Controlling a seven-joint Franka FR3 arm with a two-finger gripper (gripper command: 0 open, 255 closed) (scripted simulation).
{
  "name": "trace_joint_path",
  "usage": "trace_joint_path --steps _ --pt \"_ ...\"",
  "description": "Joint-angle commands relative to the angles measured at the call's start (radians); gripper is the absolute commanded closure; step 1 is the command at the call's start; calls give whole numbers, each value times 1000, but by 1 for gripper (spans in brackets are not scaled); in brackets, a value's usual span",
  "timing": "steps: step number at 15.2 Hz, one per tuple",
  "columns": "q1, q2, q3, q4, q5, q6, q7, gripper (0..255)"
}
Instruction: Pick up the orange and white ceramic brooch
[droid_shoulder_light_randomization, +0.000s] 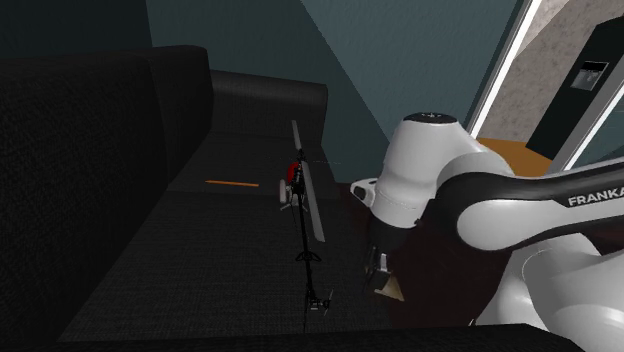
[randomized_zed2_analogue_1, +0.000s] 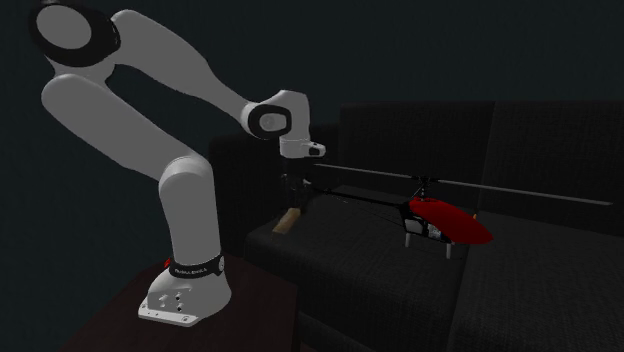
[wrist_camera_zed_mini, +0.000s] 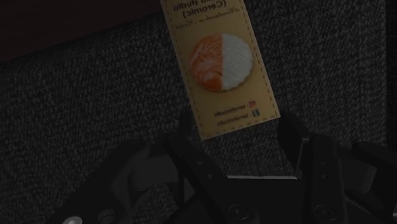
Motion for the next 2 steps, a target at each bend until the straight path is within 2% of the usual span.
trace_joint_path --steps 1,2 --pt "-1 -11 -2 11 -3 -22 2 255" --pt "-1 -11 -2 11 -3 -22 2 255"
